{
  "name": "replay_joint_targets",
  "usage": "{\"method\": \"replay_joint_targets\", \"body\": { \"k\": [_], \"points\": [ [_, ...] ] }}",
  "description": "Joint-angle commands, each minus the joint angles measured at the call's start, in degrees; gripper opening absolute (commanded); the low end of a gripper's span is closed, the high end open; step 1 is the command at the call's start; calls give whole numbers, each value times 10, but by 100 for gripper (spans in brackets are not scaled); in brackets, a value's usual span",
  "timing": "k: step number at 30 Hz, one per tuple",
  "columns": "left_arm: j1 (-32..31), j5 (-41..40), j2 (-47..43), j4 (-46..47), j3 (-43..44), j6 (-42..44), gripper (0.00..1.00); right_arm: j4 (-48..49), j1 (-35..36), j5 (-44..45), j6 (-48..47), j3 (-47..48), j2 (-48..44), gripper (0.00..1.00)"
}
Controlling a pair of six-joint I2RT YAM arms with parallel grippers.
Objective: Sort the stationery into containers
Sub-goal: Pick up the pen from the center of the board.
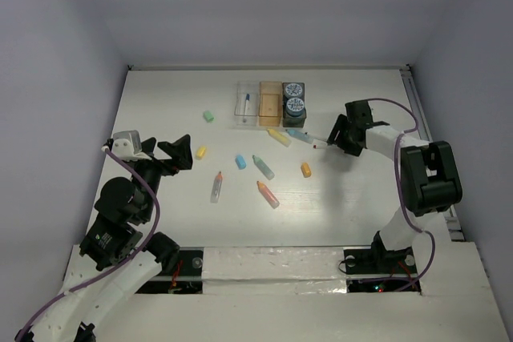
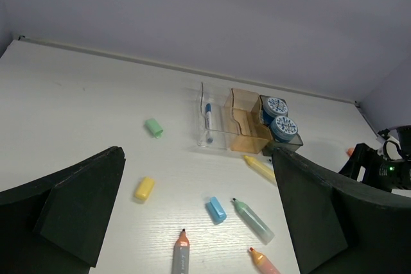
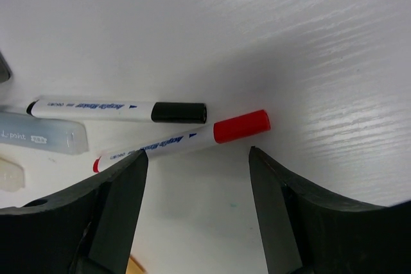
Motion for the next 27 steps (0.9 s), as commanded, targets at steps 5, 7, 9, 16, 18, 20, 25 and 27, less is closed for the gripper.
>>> {"method": "replay_joint_targets", "body": {
  "k": [5, 7, 9, 16, 18, 20, 25, 27],
  "points": [
    [2, 7, -11, 25, -4, 4, 99, 2, 5, 49, 2, 35, 15, 67],
    [2, 6, -13, 24, -4, 4, 99, -6, 5, 50, 1, 40, 21, 65],
    [2, 5, -14, 24, -4, 4, 99, -11, 5, 55, -2, 42, 26, 63],
    [2, 3, -18, 24, -4, 3, 99, -33, 5, 80, -22, 43, 20, 42],
    [2, 1, -19, 24, -4, 3, 99, -40, 5, 85, -34, 47, 23, 40],
    [2, 1, -20, 23, -4, 4, 99, -42, 5, 85, -41, 47, 22, 36],
    [2, -1, -18, 24, -4, 4, 99, -55, 15, 70, -57, 36, 19, 55],
    [2, -1, -16, 24, -4, 4, 99, -61, 20, 60, -62, 29, 15, 56]
  ]
}}
